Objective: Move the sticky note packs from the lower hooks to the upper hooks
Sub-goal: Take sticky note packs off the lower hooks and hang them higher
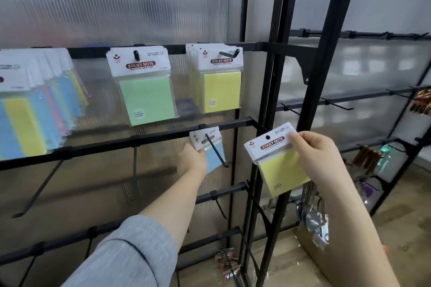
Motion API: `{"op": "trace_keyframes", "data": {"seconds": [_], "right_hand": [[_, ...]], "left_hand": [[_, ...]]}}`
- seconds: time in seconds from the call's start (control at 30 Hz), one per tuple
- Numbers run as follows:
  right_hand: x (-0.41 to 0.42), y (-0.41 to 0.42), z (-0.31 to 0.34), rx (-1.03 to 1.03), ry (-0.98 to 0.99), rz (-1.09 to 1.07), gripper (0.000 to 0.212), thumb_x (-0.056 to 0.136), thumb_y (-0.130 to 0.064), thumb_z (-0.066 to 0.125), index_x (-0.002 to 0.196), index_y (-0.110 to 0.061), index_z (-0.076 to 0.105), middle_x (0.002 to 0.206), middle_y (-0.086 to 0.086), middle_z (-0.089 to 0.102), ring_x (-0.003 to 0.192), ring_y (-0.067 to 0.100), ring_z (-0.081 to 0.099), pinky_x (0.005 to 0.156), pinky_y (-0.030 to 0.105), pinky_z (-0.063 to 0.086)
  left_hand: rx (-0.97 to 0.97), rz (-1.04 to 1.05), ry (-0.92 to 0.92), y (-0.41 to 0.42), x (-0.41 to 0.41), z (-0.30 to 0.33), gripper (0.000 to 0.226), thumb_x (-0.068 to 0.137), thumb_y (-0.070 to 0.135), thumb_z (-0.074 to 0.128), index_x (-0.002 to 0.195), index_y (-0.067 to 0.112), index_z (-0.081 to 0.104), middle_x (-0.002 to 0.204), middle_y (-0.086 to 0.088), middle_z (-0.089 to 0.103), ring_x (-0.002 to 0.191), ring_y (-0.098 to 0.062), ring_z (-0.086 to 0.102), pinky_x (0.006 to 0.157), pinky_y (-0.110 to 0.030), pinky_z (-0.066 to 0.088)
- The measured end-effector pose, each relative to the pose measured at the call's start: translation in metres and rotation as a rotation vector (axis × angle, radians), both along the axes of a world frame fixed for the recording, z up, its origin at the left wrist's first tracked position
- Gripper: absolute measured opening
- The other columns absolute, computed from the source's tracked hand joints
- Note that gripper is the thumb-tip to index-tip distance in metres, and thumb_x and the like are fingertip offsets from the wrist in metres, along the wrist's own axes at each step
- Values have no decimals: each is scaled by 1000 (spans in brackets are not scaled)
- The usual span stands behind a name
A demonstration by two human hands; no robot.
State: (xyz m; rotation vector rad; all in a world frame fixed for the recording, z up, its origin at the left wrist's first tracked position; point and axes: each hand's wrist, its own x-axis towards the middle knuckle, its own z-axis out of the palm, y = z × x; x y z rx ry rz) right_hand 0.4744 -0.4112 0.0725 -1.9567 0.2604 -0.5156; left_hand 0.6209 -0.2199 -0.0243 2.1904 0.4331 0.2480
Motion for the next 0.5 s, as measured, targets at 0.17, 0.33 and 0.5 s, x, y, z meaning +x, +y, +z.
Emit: {"op": "trace_keyframes", "data": {"seconds": [0.17,0.33,0.5], "right_hand": [[-5,-8,1,20,-1,2,30,94,-26,51,76,-6,65,66,-2,57,62,14,42,58,29,30],[-12,-19,-2,30,-3,16,31,94,-27,51,69,-11,62,59,-6,53,59,13,40,56,29,29],[-20,-27,-4,16,-30,68,30,95,-34,52,77,-15,68,69,-6,61,63,10,44,58,28,32]], "left_hand": [[-110,-76,-8,-6,5,0,23,96,29,50,108,12,59,108,-6,66,85,-23,59,59,-26,39],[-231,-85,-73,-10,-4,8,27,101,22,40,117,7,57,114,-10,62,90,-24,56,67,-27,38],[-252,-71,-156,-13,-23,3,28,101,21,37,112,8,59,105,-9,63,84,-23,54,67,-27,42]]}}
